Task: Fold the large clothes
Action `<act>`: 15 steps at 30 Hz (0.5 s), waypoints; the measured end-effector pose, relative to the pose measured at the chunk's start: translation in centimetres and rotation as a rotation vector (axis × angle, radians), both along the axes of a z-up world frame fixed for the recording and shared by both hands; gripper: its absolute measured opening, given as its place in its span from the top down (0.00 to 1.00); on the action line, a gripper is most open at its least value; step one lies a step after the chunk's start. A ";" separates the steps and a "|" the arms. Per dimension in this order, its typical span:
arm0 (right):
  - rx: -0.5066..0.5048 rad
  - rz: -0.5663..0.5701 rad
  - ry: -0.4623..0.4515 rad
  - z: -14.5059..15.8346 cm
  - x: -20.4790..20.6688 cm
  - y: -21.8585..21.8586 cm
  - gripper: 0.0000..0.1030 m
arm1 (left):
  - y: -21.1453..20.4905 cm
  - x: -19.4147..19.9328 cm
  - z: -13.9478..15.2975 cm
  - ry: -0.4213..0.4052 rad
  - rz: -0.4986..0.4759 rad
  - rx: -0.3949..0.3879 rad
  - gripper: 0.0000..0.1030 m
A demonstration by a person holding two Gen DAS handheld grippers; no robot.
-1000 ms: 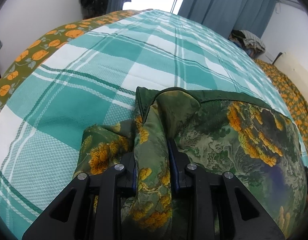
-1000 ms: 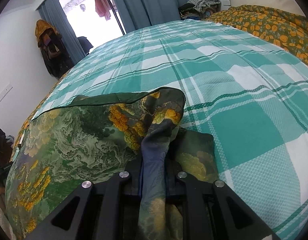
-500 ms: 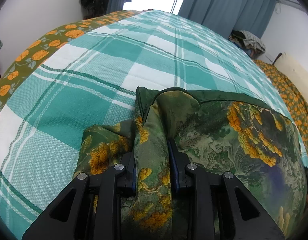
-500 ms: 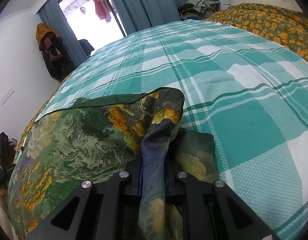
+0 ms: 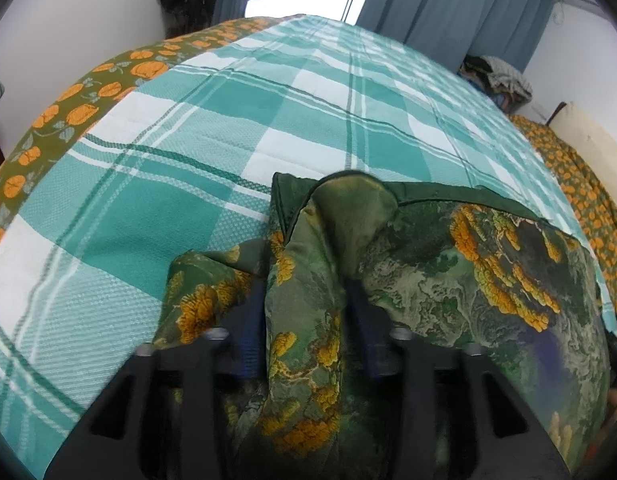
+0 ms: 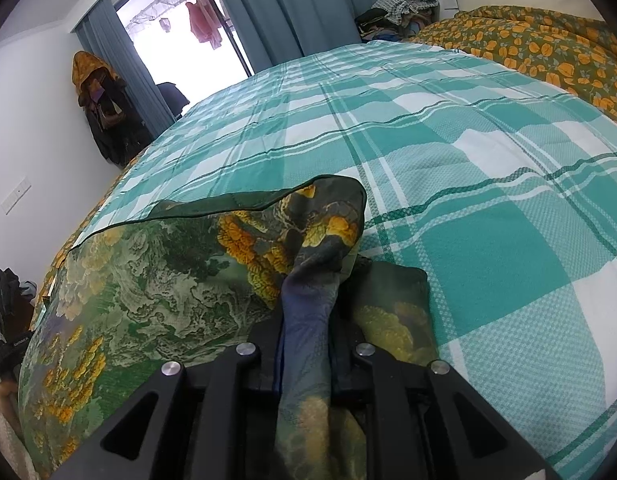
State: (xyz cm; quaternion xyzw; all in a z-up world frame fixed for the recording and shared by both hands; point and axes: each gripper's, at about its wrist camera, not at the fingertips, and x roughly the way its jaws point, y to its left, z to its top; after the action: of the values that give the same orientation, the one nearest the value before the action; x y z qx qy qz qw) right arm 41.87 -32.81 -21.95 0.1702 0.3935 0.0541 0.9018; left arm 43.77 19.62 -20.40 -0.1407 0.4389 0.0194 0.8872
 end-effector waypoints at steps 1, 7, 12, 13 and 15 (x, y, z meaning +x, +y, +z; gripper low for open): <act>0.007 -0.001 -0.001 0.2 0.0 -0.1 0.84 | 0.0 0.0 0.7 0.013 0.010 0.012 0.28; 0.048 -0.038 0.030 3.0 -0.7 -1.7 0.44 | -1.1 -2.9 5.5 -0.031 0.006 0.003 0.13; 0.002 -0.108 0.010 6.3 -2.7 -2.7 0.21 | -5.6 -5.2 8.7 -0.098 -0.085 0.024 0.08; -0.011 -0.109 -0.012 7.2 -3.4 -2.7 0.21 | -6.9 -5.1 9.1 -0.106 -0.118 0.023 0.08; -0.037 -0.099 -0.053 8.7 -4.8 -2.3 0.21 | -9.9 -4.6 9.7 -0.111 -0.192 0.021 0.06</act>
State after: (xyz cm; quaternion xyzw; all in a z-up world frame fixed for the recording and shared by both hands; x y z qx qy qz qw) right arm 37.07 -35.07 -13.27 0.1715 0.3614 0.0066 0.9165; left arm 39.21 9.74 -10.66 -0.0895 0.4002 -0.0686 0.9095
